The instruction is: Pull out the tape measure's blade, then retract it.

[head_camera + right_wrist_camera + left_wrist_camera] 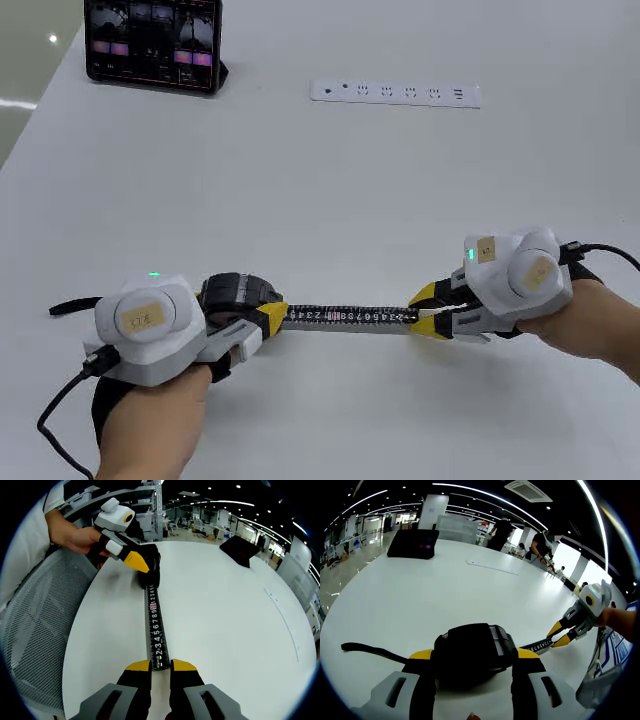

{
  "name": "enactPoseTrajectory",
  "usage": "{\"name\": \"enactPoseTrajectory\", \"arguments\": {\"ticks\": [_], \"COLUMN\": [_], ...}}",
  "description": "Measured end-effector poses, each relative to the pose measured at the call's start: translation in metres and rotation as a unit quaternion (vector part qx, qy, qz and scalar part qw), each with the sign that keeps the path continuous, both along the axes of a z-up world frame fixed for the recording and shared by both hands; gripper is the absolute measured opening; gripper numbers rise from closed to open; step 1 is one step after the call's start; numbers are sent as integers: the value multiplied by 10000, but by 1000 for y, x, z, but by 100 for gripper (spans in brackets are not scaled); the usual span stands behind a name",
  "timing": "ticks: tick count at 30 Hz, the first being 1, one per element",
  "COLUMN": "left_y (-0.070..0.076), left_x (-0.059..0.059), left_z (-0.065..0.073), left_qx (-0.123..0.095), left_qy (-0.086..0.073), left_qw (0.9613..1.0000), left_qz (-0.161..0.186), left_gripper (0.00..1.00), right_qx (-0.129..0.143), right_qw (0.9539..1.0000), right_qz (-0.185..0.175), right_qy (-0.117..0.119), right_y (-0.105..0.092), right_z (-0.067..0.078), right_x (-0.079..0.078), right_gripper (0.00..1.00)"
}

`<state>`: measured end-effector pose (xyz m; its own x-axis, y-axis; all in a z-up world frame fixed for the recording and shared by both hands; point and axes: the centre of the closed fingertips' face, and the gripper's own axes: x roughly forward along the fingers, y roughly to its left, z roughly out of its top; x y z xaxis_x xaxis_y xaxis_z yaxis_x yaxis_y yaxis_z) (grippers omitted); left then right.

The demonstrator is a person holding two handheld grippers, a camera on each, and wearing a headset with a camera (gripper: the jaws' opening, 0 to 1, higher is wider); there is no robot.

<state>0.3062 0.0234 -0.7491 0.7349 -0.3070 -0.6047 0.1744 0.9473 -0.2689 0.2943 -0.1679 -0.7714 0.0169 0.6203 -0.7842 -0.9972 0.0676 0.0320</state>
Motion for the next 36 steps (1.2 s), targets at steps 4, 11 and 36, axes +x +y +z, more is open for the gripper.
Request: {"name": "enactPoseTrajectory", "arguments": {"ticks": [4,11,36], "left_y": [0,0,0], "left_x": [0,0,0], "left_z": [0,0,1], "left_qx": [-6,-13,-53], "left_qy": [2,4,-10], "left_qw": [10000,10000,10000], "left_qz": [-1,-1,-12], "left_gripper": [56,56,56], "right_qx": [51,113,249], "right_qw": [10000,9999,9996], "right_qz": [21,76,65], "right_qy": [11,25,121], "right_y": [8,21,48], "right_z": [1,1,1], "right_x": [1,0,-3], "right_gripper": [9,9,10]}}
